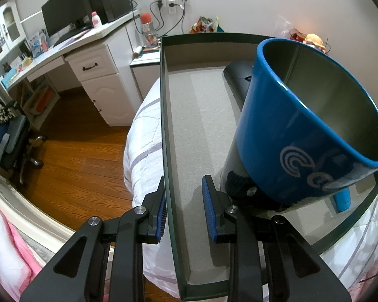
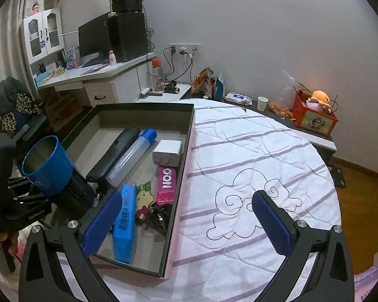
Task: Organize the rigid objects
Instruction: 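Release the tray edge with the left gripper and pull back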
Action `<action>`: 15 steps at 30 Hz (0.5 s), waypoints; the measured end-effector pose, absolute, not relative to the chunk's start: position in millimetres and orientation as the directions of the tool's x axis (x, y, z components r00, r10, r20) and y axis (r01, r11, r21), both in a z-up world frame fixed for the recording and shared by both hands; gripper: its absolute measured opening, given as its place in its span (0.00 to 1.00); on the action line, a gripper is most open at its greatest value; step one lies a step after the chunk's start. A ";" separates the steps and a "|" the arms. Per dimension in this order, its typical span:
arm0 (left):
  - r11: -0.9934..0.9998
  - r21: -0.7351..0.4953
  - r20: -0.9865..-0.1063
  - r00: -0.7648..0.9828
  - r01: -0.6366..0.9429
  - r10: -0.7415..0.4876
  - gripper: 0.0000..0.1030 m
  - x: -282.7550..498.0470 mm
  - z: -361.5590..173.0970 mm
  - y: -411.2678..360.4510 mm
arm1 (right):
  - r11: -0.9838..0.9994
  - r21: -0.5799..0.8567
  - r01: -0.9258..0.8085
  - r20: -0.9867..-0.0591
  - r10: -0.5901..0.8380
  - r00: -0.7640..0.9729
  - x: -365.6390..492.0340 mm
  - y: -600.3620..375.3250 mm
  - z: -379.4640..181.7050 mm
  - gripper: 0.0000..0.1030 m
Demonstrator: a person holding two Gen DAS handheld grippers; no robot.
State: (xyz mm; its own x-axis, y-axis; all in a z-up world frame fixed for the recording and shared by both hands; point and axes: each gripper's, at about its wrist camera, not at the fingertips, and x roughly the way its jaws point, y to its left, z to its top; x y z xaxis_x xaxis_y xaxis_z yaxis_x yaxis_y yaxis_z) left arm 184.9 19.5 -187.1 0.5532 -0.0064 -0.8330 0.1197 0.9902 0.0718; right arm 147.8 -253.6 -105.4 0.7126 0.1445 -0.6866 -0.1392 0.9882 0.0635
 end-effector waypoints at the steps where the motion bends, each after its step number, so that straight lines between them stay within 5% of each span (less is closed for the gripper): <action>1: 0.990 0.071 -0.832 0.555 0.119 -0.007 0.24 184.4 -186.5 19.9 | 0.989 0.064 -0.136 -0.688 0.143 0.711 147.2 -255.2 -105.0 1.00; 11: 0.991 0.078 -0.825 0.565 0.105 0.005 0.07 181.5 -181.9 27.8 | 0.989 0.071 -0.128 -0.695 0.141 0.705 144.5 -260.4 -107.8 1.00; 15: 0.992 0.075 -0.824 0.566 0.106 0.001 0.07 180.0 -180.7 29.1 | 0.989 0.076 -0.128 -0.701 0.144 0.698 142.6 -261.2 -110.5 1.00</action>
